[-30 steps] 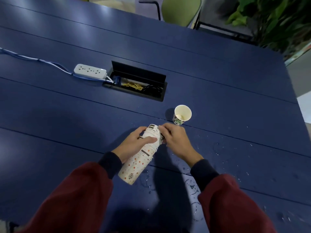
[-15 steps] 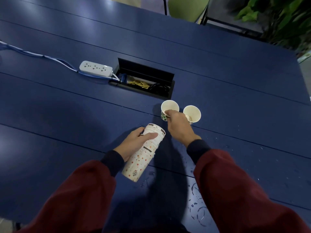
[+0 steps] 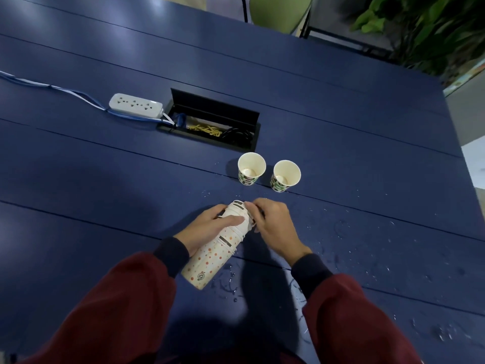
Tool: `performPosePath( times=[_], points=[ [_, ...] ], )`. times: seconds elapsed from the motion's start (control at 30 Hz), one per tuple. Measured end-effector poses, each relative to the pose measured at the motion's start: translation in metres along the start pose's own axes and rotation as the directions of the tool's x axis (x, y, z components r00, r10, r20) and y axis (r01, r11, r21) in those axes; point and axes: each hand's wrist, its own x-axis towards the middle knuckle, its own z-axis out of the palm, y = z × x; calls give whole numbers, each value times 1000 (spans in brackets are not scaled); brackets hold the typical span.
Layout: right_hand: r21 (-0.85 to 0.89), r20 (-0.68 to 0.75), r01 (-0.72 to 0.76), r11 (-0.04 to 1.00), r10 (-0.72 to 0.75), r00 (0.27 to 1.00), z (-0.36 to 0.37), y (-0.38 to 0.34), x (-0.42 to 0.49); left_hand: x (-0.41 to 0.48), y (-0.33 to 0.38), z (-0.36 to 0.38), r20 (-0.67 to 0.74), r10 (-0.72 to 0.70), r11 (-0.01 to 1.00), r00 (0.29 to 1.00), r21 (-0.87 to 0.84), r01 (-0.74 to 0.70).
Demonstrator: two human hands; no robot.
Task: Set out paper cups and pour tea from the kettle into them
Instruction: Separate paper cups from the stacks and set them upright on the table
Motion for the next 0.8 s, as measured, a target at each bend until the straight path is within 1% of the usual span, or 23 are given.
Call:
performPosePath(
  times=[0.03,0.1,0.2,0.23,0.33,0.4,0.5,0.6,0.67,0.73,0.77,0.8],
  points=[
    [39,-16,-48,998,48,999,-4,2,-3,-1,1,3,16,-4,1000,1000,-2,4],
    [91,-102,-142,986,151,983,-16,11,-8,-4,4,9,49,-6,1000,999,-14,6],
    [131,-239,-232,964,258,936,-43,35,-21,-7,8,21,82,0,1000,997,14,-1],
    [103,-282,-240,965,259,924,-53,43,-25,-7,8,25,86,-7,1000,996,18,5],
    [-74,-398,-264,962,215,892,-80,62,-32,-6,9,38,60,-21,999,998,34,19],
    [-139,-382,-272,952,202,902,-91,71,-26,-5,8,48,35,-16,1000,999,26,15],
    [-220,-273,-230,948,167,948,-97,77,-14,-7,7,62,16,-38,999,999,-29,38],
    [-241,-180,-217,946,176,968,-101,77,-5,-6,8,71,16,-41,999,999,-32,42],
    [-259,-186,-186,948,140,972,-102,79,-5,-3,9,76,7,-41,996,999,-78,42],
    [-238,-250,-131,962,70,966,-100,76,-12,-2,8,82,9,-32,995,999,-93,33],
    [-208,-252,-92,974,37,967,-96,73,-17,-3,8,85,11,-21,996,1000,-88,22],
    [-162,-207,-64,985,30,978,-91,69,-23,-4,8,88,18,-12,997,1000,-81,13]
  ],
)
